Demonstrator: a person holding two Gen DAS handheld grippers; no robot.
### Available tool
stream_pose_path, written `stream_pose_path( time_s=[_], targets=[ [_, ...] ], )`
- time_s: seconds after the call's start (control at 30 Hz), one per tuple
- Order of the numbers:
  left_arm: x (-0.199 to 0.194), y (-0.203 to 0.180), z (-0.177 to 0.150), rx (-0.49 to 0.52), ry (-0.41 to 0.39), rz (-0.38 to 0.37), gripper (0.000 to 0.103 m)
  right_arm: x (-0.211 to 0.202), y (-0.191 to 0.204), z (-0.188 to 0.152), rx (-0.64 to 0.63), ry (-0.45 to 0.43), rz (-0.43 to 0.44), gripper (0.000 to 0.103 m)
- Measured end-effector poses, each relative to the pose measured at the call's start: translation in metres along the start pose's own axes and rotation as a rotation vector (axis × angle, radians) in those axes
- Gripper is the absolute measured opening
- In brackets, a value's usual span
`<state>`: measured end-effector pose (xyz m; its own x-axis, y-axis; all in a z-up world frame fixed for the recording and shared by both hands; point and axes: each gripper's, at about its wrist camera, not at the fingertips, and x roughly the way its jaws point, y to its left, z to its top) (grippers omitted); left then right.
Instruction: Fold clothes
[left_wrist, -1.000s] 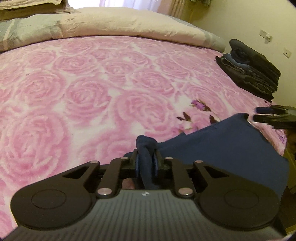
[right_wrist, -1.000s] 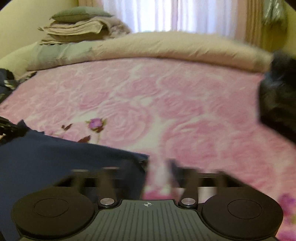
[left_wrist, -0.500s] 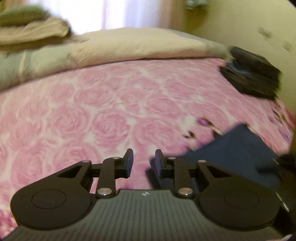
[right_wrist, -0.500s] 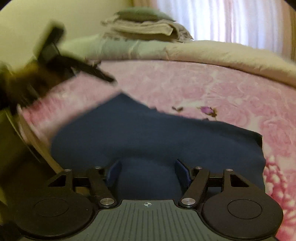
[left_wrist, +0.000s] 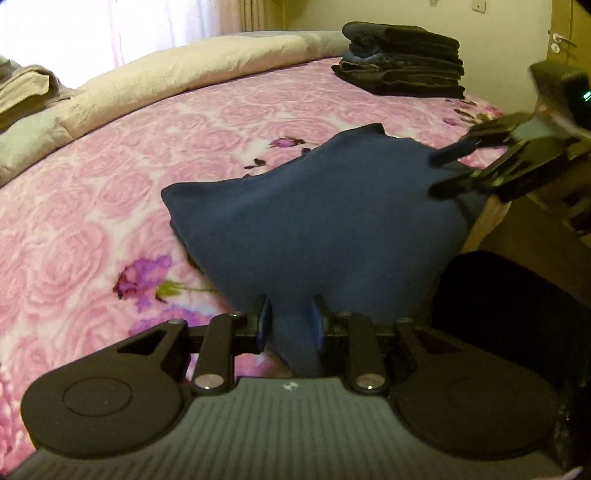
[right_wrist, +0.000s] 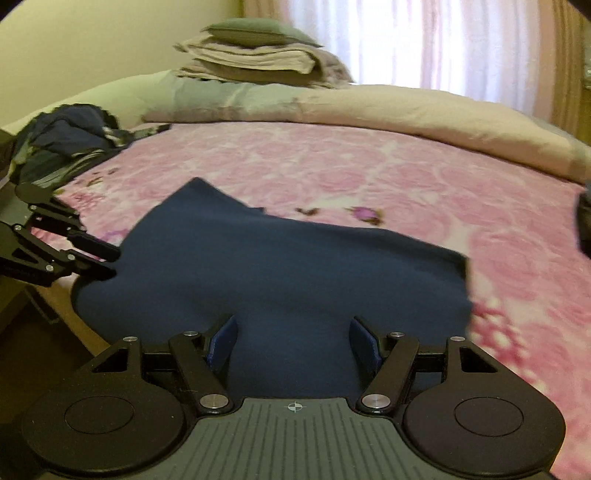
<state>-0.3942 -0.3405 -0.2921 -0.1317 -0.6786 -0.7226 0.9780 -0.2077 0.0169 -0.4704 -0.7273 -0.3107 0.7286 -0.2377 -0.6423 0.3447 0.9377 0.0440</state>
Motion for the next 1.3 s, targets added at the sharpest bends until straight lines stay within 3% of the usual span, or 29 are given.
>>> stream_pose_path(
  time_s=[0.17, 0.23, 0.4, 0.63, 0.83, 1.17, 1.23, 1.3],
  targets=[
    [-0.001, 0.002, -0.003, -0.019, -0.006, 0.004, 0.021, -0.023, 0.017, -0.012, -0.014, -0.013, 0.065, 0.066],
    [-0.002, 0.003, -0.002, -0.032, 0.0, 0.002, 0.022, -0.011, 0.02, -0.028, -0.056, 0.039, 0.038, 0.066],
    [-0.003, 0.006, 0.0, -0.063, 0.014, -0.003, 0.022, -0.022, 0.018, -0.025, -0.046, 0.038, 0.012, 0.066],
    [-0.004, 0.008, 0.004, -0.095, 0.039, 0.004, 0.022, -0.042, 0.052, -0.02, -0.249, -0.037, -0.01, 0.067],
    [-0.005, 0.004, 0.008, -0.078, 0.058, 0.024, 0.022, -0.028, 0.085, -0.033, -0.517, 0.004, -0.055, 0.067],
    [-0.005, 0.001, 0.009, -0.078, 0.057, 0.039, 0.022, -0.007, 0.098, -0.05, -0.733, 0.059, -0.084, 0.067],
    [-0.006, 0.0, 0.009, -0.07, 0.051, 0.049, 0.024, -0.002, 0.1, -0.054, -0.779, 0.068, -0.096, 0.067],
    [-0.008, -0.003, 0.009, -0.043, 0.034, 0.081, 0.034, 0.003, 0.103, -0.056, -0.819, 0.071, -0.107, 0.067]
  ],
)
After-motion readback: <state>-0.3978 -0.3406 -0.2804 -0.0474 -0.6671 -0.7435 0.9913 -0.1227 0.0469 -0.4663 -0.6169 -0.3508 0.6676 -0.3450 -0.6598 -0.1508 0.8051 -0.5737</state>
